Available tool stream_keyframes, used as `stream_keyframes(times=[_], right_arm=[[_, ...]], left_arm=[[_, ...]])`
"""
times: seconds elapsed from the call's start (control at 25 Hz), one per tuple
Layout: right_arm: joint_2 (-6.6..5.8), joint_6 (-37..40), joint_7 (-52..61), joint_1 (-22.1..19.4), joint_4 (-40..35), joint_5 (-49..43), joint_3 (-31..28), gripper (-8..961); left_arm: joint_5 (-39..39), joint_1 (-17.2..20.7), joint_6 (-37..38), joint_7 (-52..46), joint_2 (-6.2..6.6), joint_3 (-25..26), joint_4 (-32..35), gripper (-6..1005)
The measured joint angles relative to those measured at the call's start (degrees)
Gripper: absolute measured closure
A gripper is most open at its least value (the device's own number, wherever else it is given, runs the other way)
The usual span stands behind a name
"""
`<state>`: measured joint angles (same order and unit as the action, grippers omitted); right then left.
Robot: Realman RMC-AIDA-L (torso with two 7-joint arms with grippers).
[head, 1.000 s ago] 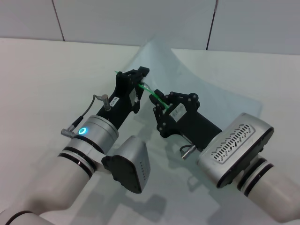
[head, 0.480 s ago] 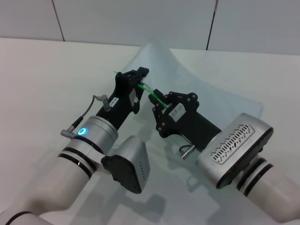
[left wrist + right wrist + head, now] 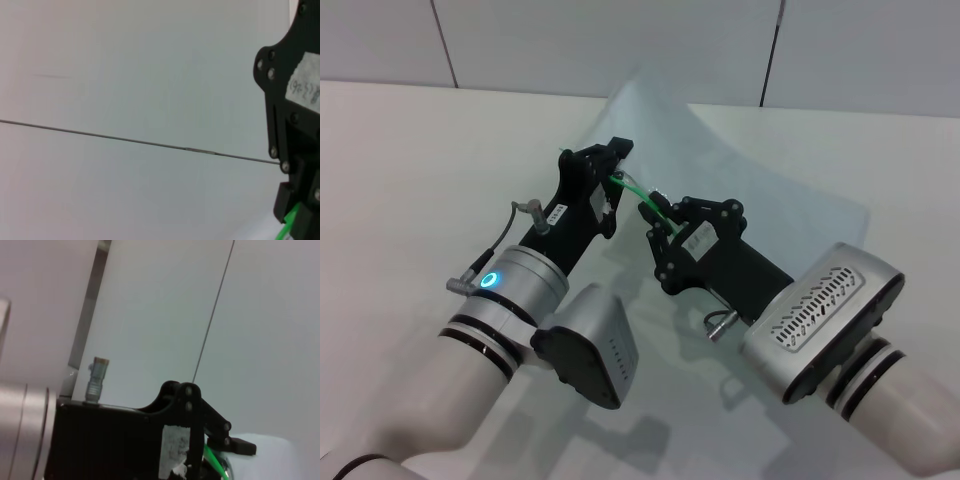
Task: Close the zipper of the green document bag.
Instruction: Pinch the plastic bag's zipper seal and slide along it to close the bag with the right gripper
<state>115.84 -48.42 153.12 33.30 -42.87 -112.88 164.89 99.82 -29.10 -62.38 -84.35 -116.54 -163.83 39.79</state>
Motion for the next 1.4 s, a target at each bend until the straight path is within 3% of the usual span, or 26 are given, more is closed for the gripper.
stream_keyframes(times=[1.4], right_arm=[[0.09, 0.08, 0.43, -2.40, 3.08, 0.52, -0.12, 873]], left_arm=[[1.45, 0.68, -0.12, -4.03, 0.18, 0.00, 0.00, 937]])
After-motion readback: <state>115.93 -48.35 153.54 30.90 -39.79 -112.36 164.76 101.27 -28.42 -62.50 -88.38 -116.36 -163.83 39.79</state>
